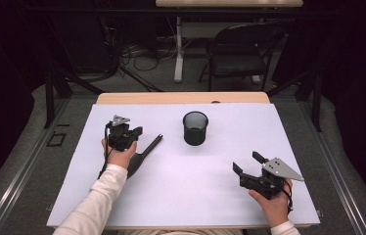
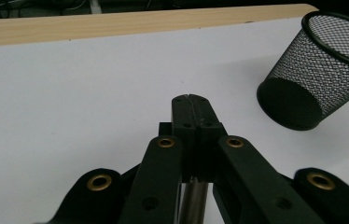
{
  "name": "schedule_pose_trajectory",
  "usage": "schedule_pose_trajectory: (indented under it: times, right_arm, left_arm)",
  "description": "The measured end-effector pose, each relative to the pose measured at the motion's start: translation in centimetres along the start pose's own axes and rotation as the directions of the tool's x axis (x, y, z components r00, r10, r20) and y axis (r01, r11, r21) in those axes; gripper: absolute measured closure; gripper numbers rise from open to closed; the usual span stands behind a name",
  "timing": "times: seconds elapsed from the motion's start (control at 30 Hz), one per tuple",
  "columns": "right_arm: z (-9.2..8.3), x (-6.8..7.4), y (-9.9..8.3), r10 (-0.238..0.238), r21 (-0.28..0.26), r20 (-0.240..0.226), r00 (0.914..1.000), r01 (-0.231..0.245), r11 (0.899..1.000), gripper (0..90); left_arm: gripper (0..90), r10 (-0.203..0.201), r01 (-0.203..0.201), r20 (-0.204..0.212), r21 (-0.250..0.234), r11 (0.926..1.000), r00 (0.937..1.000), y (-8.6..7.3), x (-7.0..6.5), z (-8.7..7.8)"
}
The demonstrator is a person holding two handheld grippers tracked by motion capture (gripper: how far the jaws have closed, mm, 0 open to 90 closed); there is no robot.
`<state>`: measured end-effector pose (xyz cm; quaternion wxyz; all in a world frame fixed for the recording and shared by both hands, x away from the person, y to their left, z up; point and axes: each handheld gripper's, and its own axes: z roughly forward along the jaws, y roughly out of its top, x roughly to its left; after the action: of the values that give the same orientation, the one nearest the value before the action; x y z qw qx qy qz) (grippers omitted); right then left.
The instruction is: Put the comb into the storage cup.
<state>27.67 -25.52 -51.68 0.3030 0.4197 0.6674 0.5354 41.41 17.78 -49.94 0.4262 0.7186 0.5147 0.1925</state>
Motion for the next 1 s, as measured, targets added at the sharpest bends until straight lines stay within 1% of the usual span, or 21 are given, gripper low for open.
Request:
schedule_pose_trajectory:
  times: [0.1,0.27,0.4,0.67,0.83,0.9,1.0]
  right_arm:
    - [0.0,0.0,0.0,-0.003,-0.001,0.001,1.0,0.003,1.0,17.4]
    - [0.0,-0.1,-0.1,0.001,-0.003,0.001,1.0,-0.001,1.0,17.4]
    - [0.0,-0.2,-0.1,-0.001,-0.003,0.001,1.0,0.001,1.0,17.4]
    - [0.0,-0.2,-0.1,0.001,-0.002,0.001,1.0,-0.001,1.0,17.5]
    - [0.0,-0.2,-0.1,0.003,0.002,-0.001,1.0,-0.003,1.0,17.5]
    - [0.0,-0.2,-0.1,0.001,0.002,0.0,1.0,-0.001,1.0,17.5]
    - [0.0,-0.2,-0.1,0.001,0.001,-0.001,1.0,-0.001,1.0,17.5]
  left_arm:
    - [90.0,-0.005,0.005,-0.004,0.021,0.9998,1.0,-0.2,-0.1,0.8]
    - [90.0,-0.029,0.029,0.0,0.046,0.9985,0.9996,-0.4,-0.1,1.9]
    - [90.0,-0.027,0.028,-0.014,0.067,0.9974,0.9995,-0.6,-0.1,2.6]
    - [90.0,-0.05,0.052,-0.022,0.108,0.9928,0.9985,-1.1,0.1,3.8]
    - [90.0,-0.054,0.057,-0.03,0.135,0.9892,0.9981,-1.3,0.1,4.4]
    - [90.0,-0.055,0.059,-0.031,0.136,0.9889,0.998,-1.3,0.1,4.5]
    - [90.0,-0.057,0.062,-0.035,0.154,0.9862,0.9978,-1.5,0.1,4.9]
